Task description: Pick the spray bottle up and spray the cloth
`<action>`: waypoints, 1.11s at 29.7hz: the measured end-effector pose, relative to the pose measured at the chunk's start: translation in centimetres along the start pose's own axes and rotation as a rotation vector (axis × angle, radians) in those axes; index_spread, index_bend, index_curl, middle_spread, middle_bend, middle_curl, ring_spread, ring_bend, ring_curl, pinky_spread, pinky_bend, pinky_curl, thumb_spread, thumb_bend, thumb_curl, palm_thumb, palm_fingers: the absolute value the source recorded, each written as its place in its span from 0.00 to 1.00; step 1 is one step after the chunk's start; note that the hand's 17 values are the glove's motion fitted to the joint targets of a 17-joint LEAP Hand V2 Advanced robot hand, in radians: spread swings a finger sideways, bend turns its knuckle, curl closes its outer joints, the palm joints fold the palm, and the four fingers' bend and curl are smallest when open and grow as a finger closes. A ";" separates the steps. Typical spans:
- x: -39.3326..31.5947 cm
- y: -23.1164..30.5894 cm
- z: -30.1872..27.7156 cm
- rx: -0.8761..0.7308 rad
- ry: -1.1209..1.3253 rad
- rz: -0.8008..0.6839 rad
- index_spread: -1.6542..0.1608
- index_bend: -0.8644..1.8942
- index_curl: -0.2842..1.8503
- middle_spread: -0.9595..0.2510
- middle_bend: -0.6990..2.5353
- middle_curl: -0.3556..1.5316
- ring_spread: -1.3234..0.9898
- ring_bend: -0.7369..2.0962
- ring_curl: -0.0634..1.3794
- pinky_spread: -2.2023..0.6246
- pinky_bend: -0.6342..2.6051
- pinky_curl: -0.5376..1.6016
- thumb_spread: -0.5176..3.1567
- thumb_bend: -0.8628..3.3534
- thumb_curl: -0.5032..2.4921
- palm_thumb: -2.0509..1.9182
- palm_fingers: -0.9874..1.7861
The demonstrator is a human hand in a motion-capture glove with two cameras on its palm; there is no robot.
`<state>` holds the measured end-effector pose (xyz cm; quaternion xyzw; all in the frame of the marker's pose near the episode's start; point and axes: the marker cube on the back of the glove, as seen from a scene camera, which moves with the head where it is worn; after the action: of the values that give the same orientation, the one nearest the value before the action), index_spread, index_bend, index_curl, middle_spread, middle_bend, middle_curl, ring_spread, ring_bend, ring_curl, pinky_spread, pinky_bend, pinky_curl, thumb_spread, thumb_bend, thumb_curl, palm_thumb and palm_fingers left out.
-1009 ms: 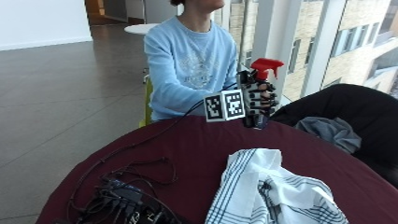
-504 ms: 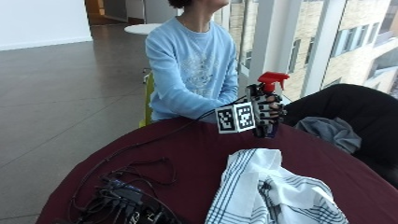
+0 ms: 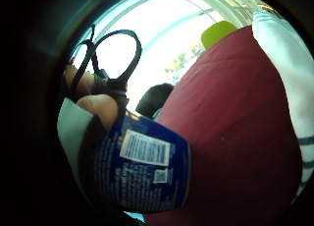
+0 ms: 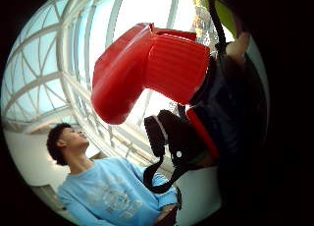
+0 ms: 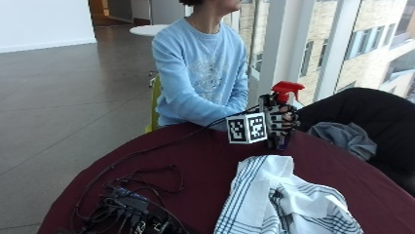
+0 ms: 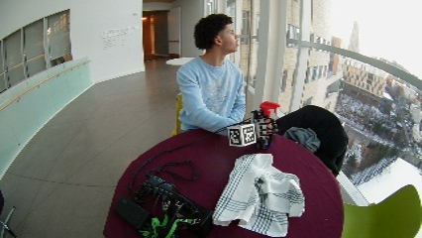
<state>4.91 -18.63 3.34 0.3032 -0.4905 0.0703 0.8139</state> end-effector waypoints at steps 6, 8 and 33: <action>-0.4 0.3 -0.3 -0.019 0.002 0.037 0.78 0.35 0.30 0.74 0.33 0.43 0.56 0.43 0.31 0.83 0.26 0.42 0.45 0.20 0.27 0.65 0.75; -0.8 0.5 -0.8 -0.016 0.006 0.039 0.78 0.35 0.29 0.73 0.32 0.43 0.56 0.42 0.31 0.83 0.26 0.42 0.45 0.20 0.26 0.65 0.72; -11.0 14.8 -15.8 -0.140 0.545 -0.038 0.76 0.36 0.28 0.73 0.30 0.42 0.56 0.37 0.29 0.84 0.25 0.41 0.44 0.20 0.26 0.64 0.69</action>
<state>5.19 4.24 -4.94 0.2251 -0.2514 0.0998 0.9360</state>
